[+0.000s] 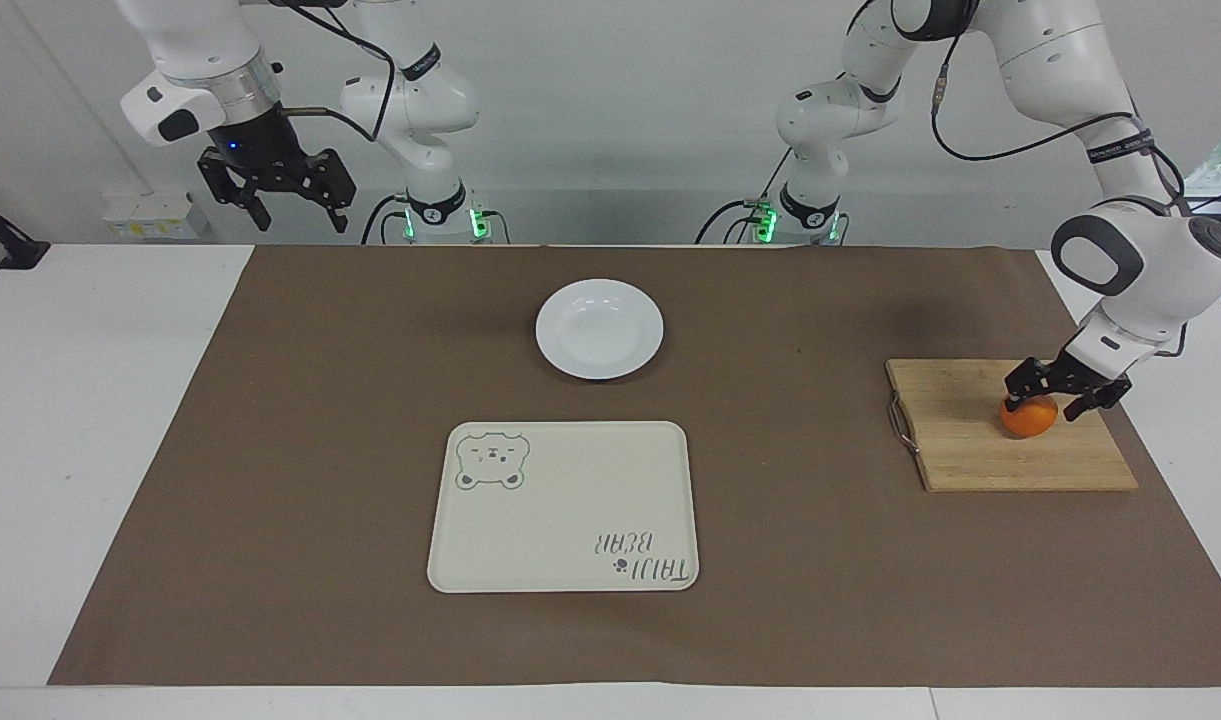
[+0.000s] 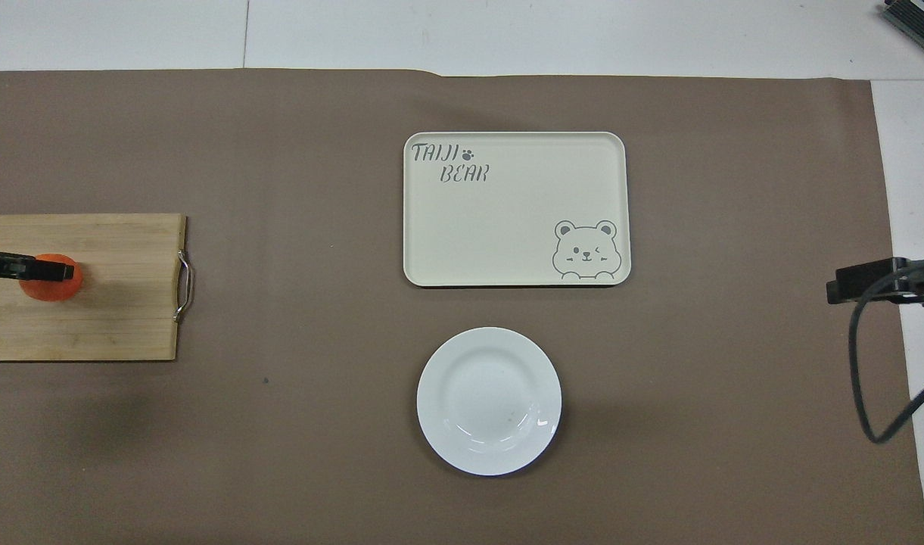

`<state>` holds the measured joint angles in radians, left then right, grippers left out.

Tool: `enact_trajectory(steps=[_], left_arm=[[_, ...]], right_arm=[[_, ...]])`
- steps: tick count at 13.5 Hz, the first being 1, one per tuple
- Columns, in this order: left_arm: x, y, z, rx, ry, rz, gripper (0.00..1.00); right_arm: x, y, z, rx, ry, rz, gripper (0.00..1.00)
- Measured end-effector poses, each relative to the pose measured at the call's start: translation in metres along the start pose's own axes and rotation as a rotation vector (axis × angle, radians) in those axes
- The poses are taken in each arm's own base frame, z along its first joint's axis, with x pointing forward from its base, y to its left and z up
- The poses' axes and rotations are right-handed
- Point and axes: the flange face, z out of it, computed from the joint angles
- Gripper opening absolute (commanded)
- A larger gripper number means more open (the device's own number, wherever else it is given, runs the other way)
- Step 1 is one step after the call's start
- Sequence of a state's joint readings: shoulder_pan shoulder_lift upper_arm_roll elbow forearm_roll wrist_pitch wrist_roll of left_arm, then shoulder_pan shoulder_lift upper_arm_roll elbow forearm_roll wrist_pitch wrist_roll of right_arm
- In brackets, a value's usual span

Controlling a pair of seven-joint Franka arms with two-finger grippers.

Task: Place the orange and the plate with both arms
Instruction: 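Lower the left gripper onto the orange on the cutting board, then close the left gripper on the orange and lift it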

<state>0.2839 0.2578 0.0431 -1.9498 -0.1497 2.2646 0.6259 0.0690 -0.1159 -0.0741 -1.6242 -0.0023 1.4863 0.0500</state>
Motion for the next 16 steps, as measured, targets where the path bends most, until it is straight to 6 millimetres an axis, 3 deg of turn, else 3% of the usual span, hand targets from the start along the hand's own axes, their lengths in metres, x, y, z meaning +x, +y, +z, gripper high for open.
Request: enact_trajectory(steps=[1,2,8,11,13,16], left_arm=[[0.000,0.000,0.000,0.000,0.000,-0.001,0.29],[0.000,0.000,0.000,0.000,0.000,-0.001,0.00],[0.004,0.002,-0.008,0.005,0.015,0.008,0.00],[0.026,0.019,-0.037,0.005,0.040,0.051,0.00],[0.046,0.050,-0.058,0.011,0.070,0.110,0.00],[0.071,0.116,-0.071,0.004,0.093,0.196,0.00]], right_arm=[[0.000,0.000,0.000,0.000,0.000,0.000,1.00],[0.000,0.000,0.000,0.000,0.000,0.000,1.00],[0.000,0.000,0.000,0.000,0.000,0.000,1.00],[0.000,0.000,0.000,0.000,0.000,0.000,1.00],[0.000,0.000,0.000,0.000,0.000,0.000,1.00],[0.000,0.000,0.000,0.000,0.000,0.000,1.00]])
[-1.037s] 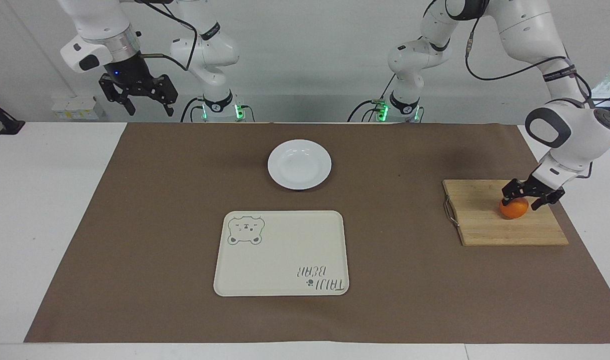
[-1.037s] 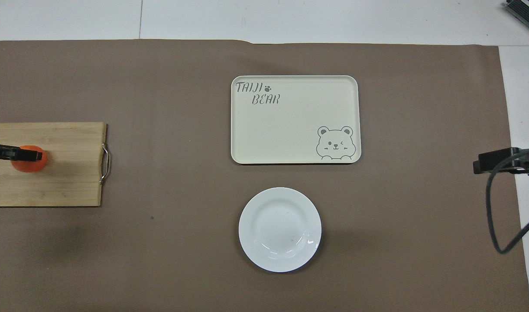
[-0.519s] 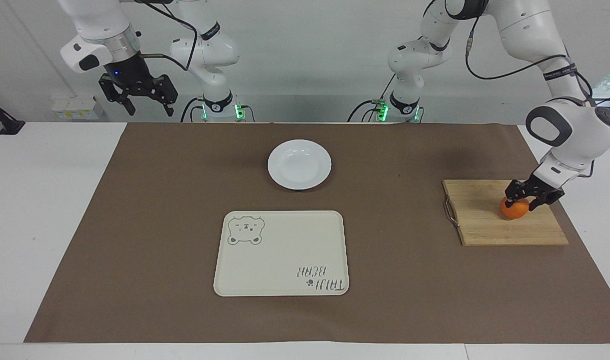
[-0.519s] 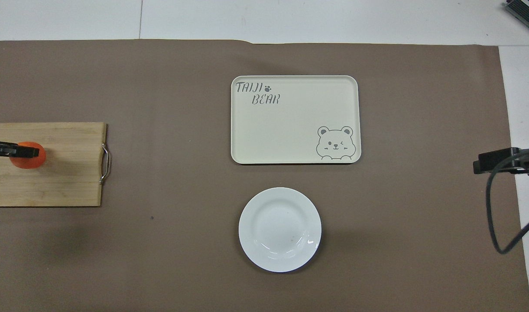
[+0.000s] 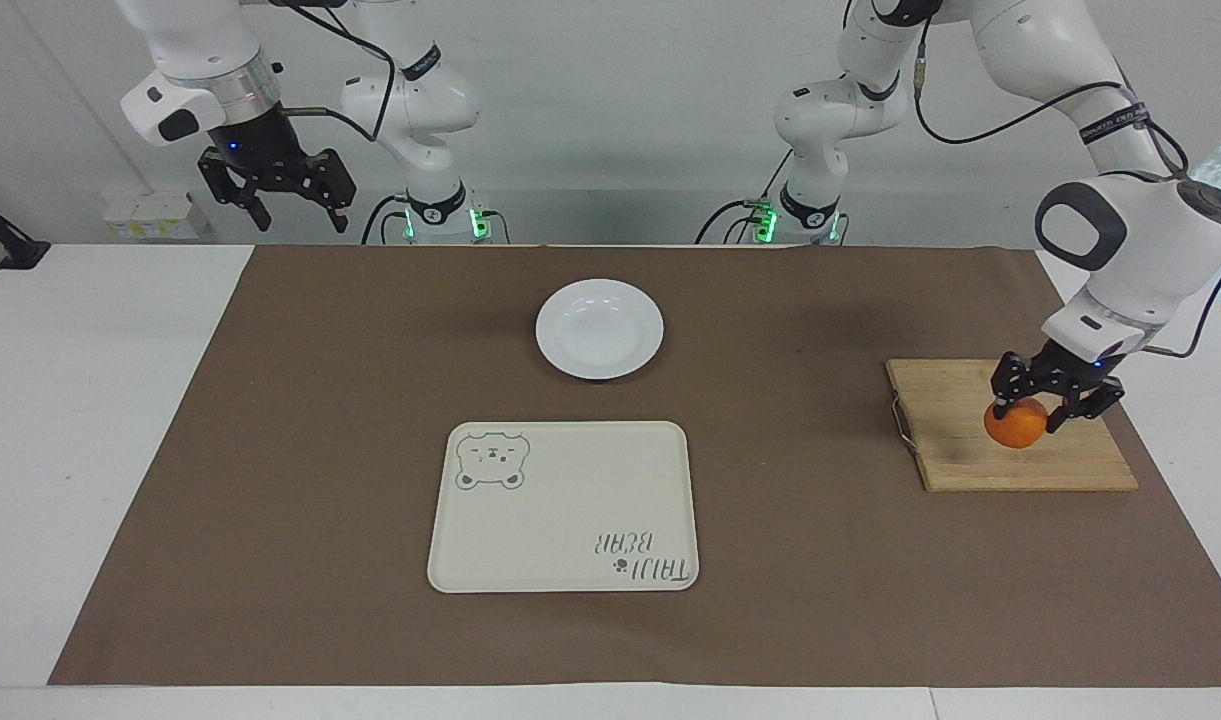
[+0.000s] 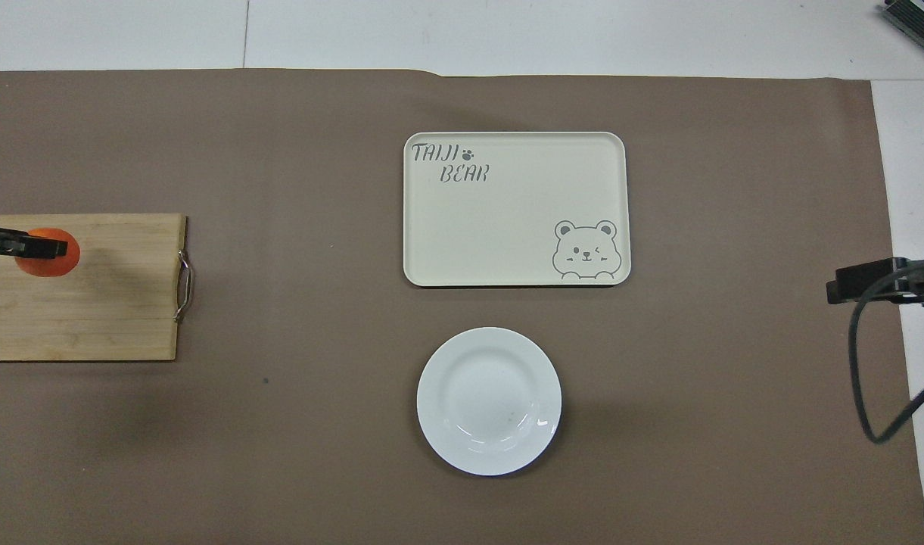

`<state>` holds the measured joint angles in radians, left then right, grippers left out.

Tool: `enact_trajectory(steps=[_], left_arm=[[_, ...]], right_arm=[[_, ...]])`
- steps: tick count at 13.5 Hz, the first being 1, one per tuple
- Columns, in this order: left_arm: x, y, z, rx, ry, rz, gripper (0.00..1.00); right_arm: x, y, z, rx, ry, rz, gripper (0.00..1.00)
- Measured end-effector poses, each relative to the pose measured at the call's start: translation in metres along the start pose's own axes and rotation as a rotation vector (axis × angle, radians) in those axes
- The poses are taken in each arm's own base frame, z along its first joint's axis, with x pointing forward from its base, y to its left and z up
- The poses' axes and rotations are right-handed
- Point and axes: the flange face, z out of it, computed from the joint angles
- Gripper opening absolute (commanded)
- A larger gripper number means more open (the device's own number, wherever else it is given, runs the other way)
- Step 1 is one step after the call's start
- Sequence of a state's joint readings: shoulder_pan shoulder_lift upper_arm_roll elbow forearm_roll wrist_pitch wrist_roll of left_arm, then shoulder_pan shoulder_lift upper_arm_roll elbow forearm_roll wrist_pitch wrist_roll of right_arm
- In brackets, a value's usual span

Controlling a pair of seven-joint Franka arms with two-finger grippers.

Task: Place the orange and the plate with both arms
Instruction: 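Close the left gripper on the orange and lift it, then carry the orange with the left gripper over the white plate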

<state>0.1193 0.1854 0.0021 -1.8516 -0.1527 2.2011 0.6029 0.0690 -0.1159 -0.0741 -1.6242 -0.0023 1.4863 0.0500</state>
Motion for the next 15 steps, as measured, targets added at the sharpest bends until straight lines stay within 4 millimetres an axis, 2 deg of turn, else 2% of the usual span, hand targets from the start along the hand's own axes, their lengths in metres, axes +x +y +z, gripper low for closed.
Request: enact_trajectory(steps=[1,4,7,10,13,15], left_arm=[[0.011,0.022,0.001,-0.007,0.002,0.020,0.00],[0.048,0.104,0.010,-0.032,0.012,0.047,0.00],[0.068,0.179,0.019,-0.058,0.007,0.069,0.00],[0.075,0.251,0.028,-0.085,-0.013,0.125,0.00],[0.069,0.347,0.041,-0.116,-0.054,0.139,0.00],[0.056,0.408,0.048,-0.129,-0.085,0.130,0.00]], right_arm=[[0.000,0.000,0.000,0.000,0.000,0.000,1.00],[0.000,0.000,0.000,0.000,0.000,0.000,1.00],[0.000,0.000,0.000,0.000,0.000,0.000,1.00],[0.000,0.000,0.000,0.000,0.000,0.000,1.00],[0.000,0.000,0.000,0.000,0.000,0.000,1.00],[0.000,0.000,0.000,0.000,0.000,0.000,1.00]])
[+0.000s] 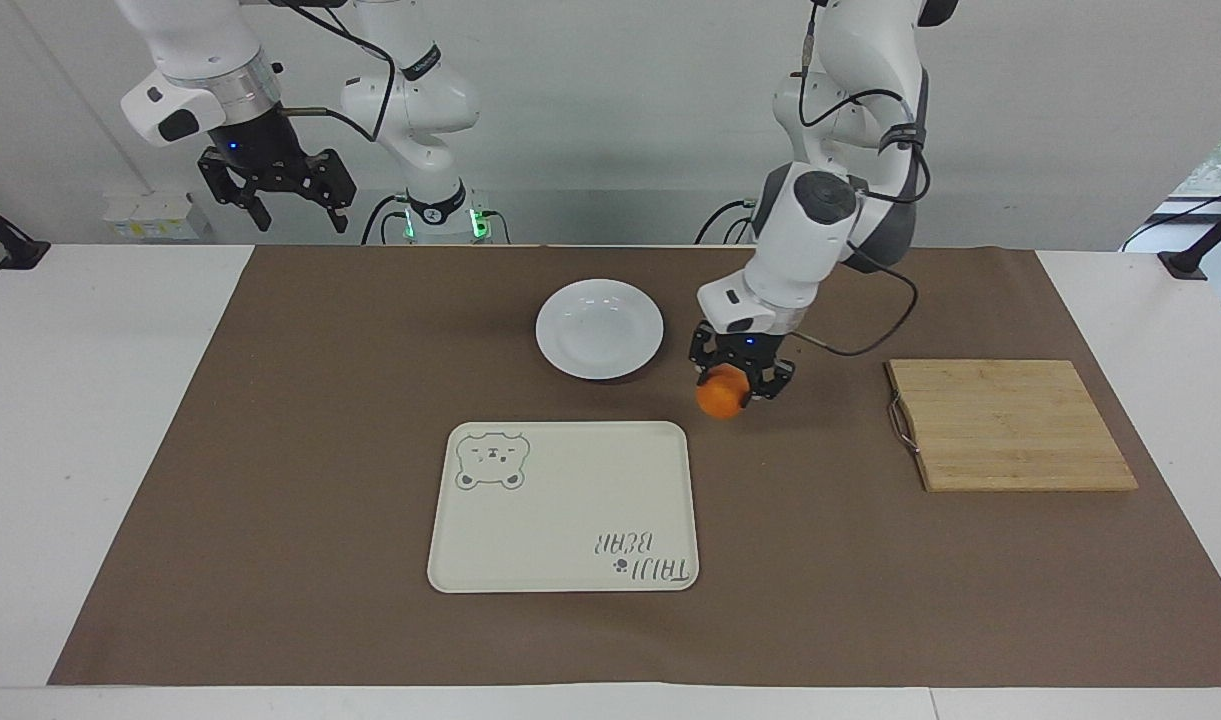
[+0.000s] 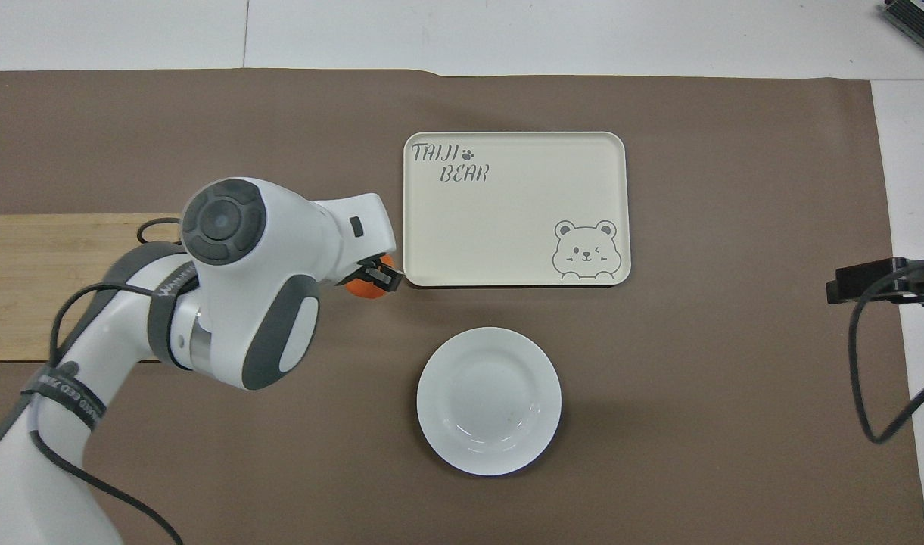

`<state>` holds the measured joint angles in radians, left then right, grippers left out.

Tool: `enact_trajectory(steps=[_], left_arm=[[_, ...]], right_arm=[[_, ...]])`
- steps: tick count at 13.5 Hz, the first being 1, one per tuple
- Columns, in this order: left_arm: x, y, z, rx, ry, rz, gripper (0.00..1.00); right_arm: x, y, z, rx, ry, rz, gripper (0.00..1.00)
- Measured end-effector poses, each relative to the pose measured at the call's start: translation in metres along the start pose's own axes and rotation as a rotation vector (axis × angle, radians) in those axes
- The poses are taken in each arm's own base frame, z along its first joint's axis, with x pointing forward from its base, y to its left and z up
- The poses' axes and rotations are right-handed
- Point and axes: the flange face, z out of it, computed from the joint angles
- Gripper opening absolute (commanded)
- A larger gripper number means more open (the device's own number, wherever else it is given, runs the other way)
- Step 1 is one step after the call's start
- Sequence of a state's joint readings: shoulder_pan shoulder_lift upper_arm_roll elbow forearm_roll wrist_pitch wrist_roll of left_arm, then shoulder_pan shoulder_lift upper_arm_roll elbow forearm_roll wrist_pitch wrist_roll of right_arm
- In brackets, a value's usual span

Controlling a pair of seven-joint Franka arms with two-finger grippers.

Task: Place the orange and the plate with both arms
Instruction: 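Carry the orange with the left gripper over the white plate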

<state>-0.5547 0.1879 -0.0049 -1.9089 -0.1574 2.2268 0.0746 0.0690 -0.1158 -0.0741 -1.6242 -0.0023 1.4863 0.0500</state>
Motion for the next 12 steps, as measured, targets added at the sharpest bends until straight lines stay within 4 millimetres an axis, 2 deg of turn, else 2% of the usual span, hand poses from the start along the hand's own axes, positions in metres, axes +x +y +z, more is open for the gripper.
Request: enact_trajectory(steps=[3,6,9,12], left_arm=[[-0.024,0.077,0.021,-0.011,-0.053,0.004,0.00],[-0.054,0.136,0.037,-0.013,-0.100,0.021,0.00],[-0.078,0.169,0.054,-0.051,-0.138,0.028,0.00],[-0.093,0.184,0.070,-0.078,-0.140,0.026,0.00]], right_arm=[[0.000,0.000,0.000,0.000,0.000,0.000,1.00],[0.000,0.000,0.000,0.000,0.000,0.000,1.00],[0.000,0.000,0.000,0.000,0.000,0.000,1.00],[0.000,0.000,0.000,0.000,0.000,0.000,1.00]])
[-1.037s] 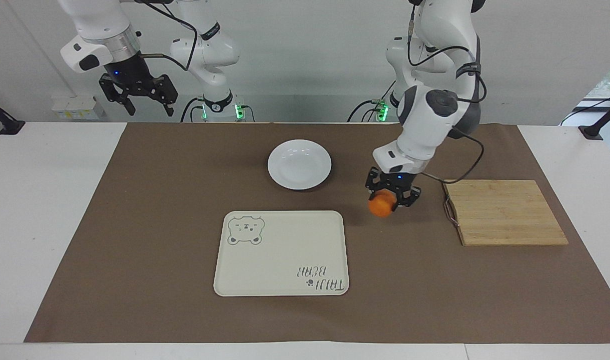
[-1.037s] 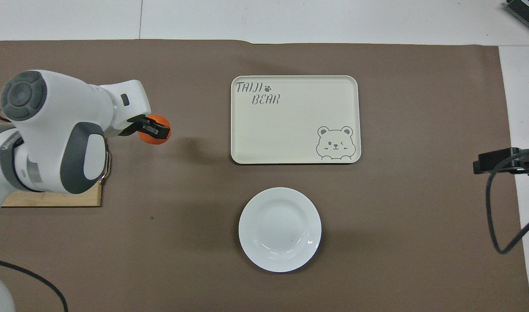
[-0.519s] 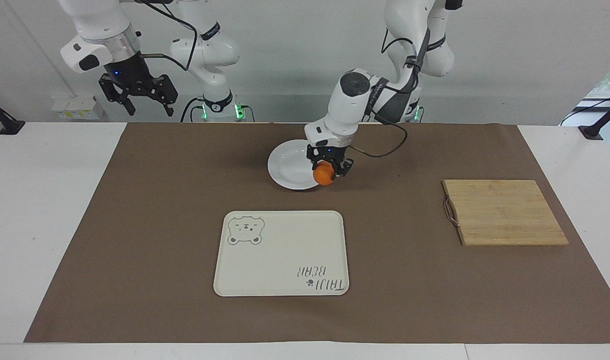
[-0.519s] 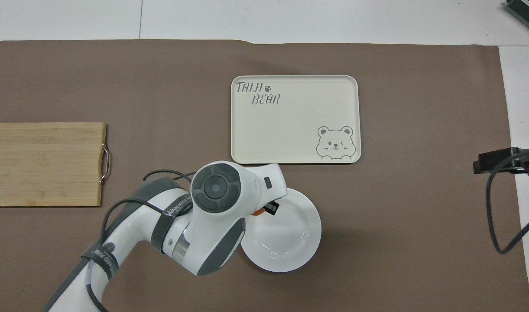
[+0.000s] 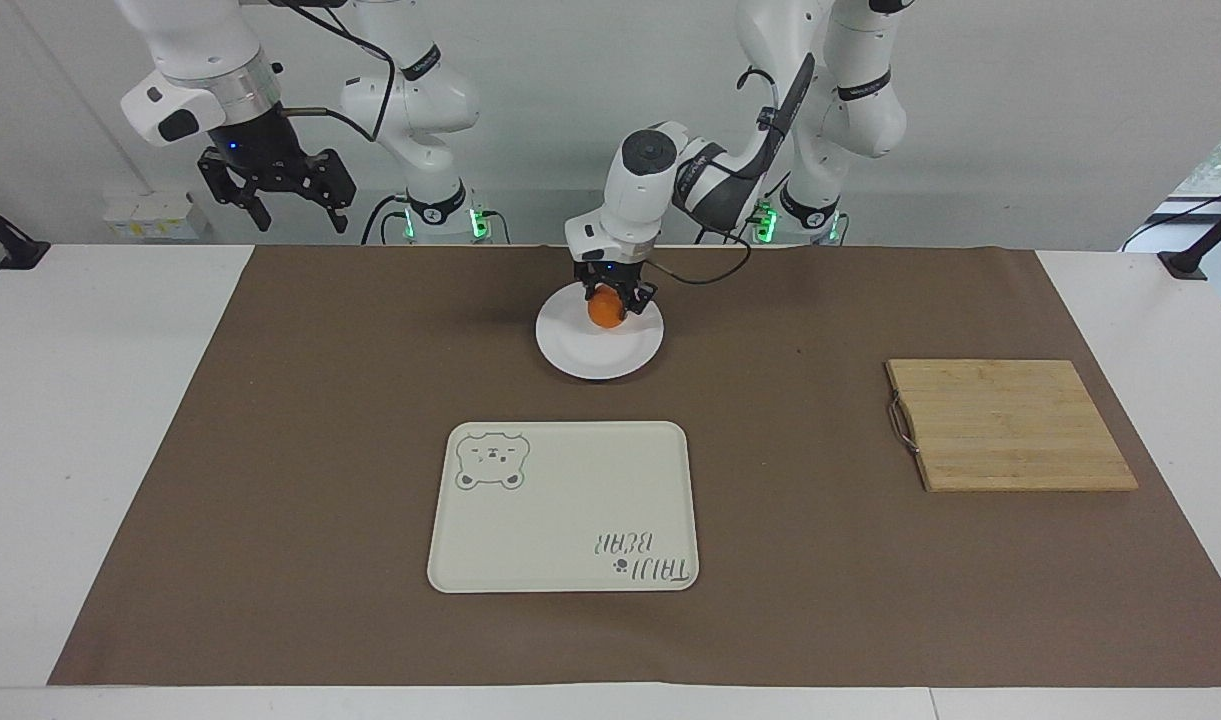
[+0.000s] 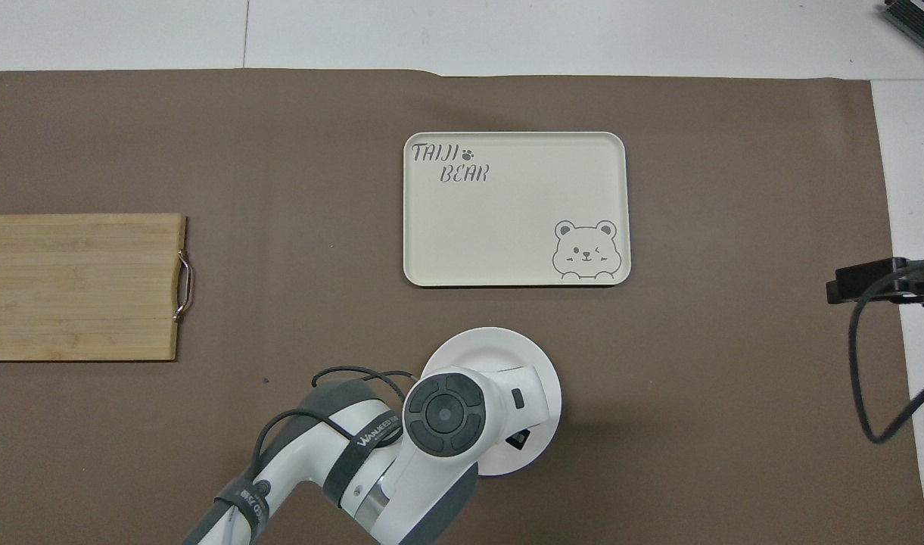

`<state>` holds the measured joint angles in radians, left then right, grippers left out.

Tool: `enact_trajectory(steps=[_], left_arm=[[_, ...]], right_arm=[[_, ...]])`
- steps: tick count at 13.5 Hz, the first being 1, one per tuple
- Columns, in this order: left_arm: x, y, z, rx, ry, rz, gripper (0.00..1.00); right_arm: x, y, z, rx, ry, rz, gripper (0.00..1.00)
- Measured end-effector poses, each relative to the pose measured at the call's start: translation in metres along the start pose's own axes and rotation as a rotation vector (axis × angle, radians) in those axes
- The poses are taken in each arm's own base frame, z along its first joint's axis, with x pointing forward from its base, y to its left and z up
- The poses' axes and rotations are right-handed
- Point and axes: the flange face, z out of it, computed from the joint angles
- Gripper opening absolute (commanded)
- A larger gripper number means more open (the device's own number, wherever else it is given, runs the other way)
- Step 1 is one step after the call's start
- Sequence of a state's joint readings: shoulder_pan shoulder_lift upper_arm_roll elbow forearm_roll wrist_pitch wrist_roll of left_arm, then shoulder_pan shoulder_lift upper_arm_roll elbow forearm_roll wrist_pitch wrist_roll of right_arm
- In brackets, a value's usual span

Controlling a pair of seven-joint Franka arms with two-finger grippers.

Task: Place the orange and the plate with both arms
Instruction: 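Carry the orange with the left gripper over the white plate, then lower the orange onto the plate and open the left gripper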

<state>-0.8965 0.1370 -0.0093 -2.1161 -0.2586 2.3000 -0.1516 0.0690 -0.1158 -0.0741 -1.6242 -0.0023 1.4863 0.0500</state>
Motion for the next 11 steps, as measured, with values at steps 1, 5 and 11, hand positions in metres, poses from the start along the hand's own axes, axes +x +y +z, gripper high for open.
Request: enact_trajectory(steps=[1,5,11], left_arm=[[-0.003,0.003,0.005,-0.008,0.001,-0.002,0.00],[-0.005,0.012,0.019,-0.021,0.019,-0.001,0.55],[-0.003,0.012,0.017,-0.024,0.032,-0.004,1.00]], right_arm=[[0.000,0.000,0.000,0.000,0.000,0.000,1.00],[0.000,0.000,0.000,0.000,0.000,0.000,1.00],[0.000,0.000,0.000,0.000,0.000,0.000,1.00]])
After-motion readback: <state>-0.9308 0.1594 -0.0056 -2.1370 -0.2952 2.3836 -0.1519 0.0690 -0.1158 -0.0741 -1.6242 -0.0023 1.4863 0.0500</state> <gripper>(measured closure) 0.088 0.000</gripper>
